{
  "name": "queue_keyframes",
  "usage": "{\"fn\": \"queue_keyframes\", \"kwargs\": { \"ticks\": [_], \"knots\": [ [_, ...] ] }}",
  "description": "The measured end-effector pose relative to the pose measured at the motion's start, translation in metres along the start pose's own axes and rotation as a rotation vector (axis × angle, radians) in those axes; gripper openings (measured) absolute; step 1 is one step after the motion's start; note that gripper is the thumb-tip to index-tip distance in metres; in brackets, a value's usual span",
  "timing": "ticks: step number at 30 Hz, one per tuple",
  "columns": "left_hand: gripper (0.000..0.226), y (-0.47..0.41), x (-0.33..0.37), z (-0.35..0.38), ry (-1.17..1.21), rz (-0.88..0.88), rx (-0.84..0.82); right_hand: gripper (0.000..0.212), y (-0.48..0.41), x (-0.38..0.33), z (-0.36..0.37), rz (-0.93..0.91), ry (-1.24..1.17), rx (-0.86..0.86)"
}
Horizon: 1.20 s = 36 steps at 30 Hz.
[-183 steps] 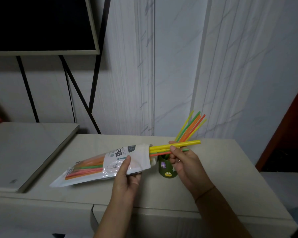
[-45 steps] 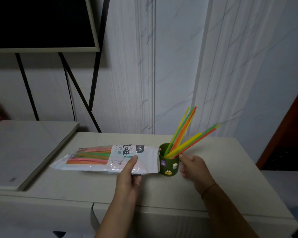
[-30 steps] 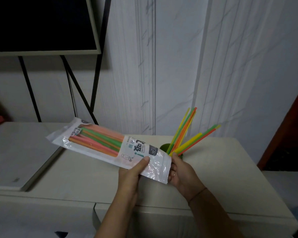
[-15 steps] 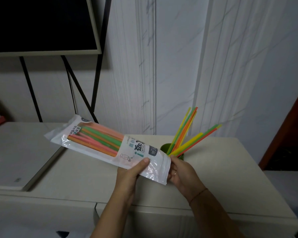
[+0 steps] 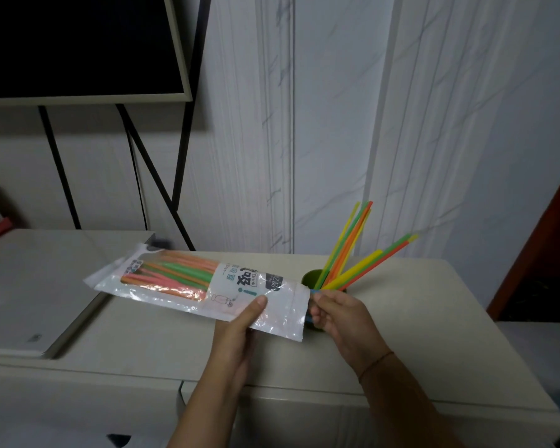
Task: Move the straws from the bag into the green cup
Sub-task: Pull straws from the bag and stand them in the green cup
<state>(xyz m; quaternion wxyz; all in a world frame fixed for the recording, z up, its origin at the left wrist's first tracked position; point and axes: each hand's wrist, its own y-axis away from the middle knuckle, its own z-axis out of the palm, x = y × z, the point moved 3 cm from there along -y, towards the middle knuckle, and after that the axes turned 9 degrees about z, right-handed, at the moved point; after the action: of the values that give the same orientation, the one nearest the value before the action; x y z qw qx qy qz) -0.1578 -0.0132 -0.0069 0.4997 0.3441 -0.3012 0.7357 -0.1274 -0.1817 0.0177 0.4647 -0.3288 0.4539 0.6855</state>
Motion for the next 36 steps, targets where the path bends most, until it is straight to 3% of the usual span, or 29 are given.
{"fn": "queue_keyframes", "kwargs": {
  "ticks": [7,13,17,21,25,36],
  "knots": [
    [0.051,-0.006,-0.007,-0.011,0.286,-0.145,0.181,0.013,0.001,-0.012,-0.016,-0.048,0.046,-0.008],
    [0.048,-0.001,-0.012,-0.002,0.296,-0.163,0.198,0.014,0.001,-0.012,-0.006,-0.058,0.033,-0.047],
    [0.048,0.004,-0.015,0.007,0.353,-0.201,0.184,0.012,0.003,-0.011,-0.002,-0.152,0.199,0.028],
    [0.044,0.006,-0.016,0.013,0.434,-0.212,0.187,0.014,0.006,-0.012,0.004,-0.207,0.302,-0.003],
    [0.046,0.003,-0.012,0.007,0.493,-0.182,0.257,0.006,0.006,-0.015,-0.004,-0.233,0.225,0.019],
    [0.049,-0.006,-0.006,-0.01,0.51,-0.115,0.381,0.013,0.002,-0.026,-0.03,-0.169,-0.044,-0.027]
  ]
}}
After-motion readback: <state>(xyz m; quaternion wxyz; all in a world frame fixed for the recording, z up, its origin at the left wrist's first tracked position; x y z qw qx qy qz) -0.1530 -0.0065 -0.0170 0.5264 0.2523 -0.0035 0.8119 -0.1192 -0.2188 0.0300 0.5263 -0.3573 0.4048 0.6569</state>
